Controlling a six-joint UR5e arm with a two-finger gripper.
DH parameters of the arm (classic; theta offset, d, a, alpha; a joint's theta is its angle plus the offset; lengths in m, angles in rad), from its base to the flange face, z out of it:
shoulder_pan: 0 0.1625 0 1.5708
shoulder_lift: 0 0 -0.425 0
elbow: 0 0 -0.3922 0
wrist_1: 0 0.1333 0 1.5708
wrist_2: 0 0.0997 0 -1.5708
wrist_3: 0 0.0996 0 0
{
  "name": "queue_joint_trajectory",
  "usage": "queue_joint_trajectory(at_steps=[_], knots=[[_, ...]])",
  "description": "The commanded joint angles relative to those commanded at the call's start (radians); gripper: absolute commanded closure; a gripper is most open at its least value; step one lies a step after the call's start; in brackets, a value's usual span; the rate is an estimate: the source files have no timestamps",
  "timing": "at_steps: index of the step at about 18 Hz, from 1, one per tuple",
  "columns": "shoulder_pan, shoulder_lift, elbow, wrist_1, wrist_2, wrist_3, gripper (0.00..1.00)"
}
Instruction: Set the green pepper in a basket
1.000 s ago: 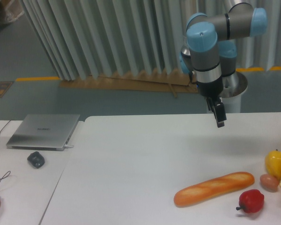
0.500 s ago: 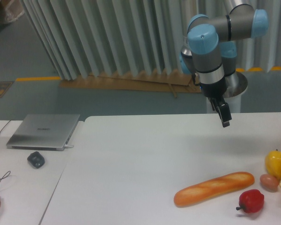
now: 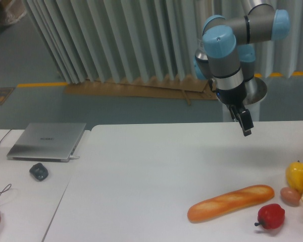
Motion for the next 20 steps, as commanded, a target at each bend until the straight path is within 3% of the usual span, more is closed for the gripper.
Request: queue_joint_trajectory(at_steps=[20], knots=[[0.002, -0.023, 0.012, 0.002, 0.011, -0.003, 0.0]])
